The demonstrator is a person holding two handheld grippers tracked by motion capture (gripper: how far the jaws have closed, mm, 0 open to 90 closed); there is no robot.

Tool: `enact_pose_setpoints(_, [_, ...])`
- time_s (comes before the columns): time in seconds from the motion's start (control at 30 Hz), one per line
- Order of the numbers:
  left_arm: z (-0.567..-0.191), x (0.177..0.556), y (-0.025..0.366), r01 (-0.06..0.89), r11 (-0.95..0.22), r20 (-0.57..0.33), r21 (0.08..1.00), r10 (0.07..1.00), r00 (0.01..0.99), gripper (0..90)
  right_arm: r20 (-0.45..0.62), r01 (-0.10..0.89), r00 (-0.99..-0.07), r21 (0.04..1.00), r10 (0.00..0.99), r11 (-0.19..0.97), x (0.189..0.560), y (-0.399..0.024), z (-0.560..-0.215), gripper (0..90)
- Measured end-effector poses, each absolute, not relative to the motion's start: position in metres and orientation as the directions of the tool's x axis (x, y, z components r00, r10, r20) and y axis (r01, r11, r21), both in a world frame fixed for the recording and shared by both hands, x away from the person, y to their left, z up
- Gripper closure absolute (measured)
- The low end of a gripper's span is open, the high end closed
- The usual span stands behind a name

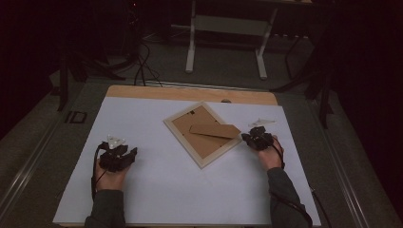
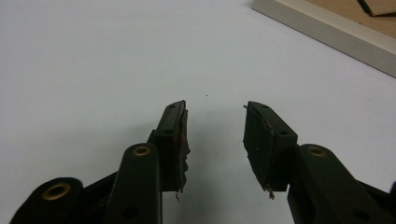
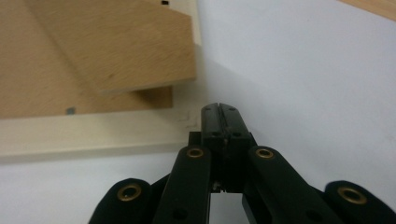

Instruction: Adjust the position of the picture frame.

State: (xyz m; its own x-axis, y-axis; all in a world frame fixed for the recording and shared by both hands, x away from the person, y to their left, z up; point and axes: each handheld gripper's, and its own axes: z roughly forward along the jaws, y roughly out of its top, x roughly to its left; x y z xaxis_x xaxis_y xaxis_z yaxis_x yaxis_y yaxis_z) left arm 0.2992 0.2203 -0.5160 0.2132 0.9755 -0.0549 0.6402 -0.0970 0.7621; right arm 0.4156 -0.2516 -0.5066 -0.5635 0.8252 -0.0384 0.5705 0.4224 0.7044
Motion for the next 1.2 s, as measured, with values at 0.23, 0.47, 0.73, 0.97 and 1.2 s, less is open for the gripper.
enact_pose_setpoints(0.23, [-0.516, 0.299, 0.222, 0.639, -0.084, -0.066, 0.765, 0.976, 0.207, 61.8, -0.018, 0.602, -0.531, 0.696, 0.847, 0.392, 0.427, -0.248, -0.513, 89.9])
enact_pose_setpoints(0.47, [-0.516, 0.299, 0.222, 0.642, -0.088, -0.072, 0.761, 0.973, 0.219, 65.2, -0.018, 0.617, -0.521, 0.683, 0.854, 0.391, 0.431, -0.248, -0.517, 89.9])
enact_pose_setpoints(0.73, [-0.516, 0.299, 0.221, 0.638, -0.097, -0.067, 0.764, 0.971, 0.228, 69.4, -0.014, 0.633, -0.529, 0.659, 0.848, 0.406, 0.431, -0.245, -0.523, 89.9])
enact_pose_setpoints(0.97, [-0.516, 0.299, 0.219, 0.642, -0.11, -0.068, 0.759, 0.967, 0.246, 71.2, -0.014, 0.622, -0.555, 0.656, 0.832, 0.426, 0.425, -0.241, -0.523, 89.9])
enact_pose_setpoints(1.2, [-0.517, 0.299, 0.219, 0.64, -0.119, -0.062, 0.759, 0.965, 0.253, 75.1, -0.021, 0.602, -0.582, 0.661, 0.813, 0.448, 0.414, -0.235, -0.523, 89.9])
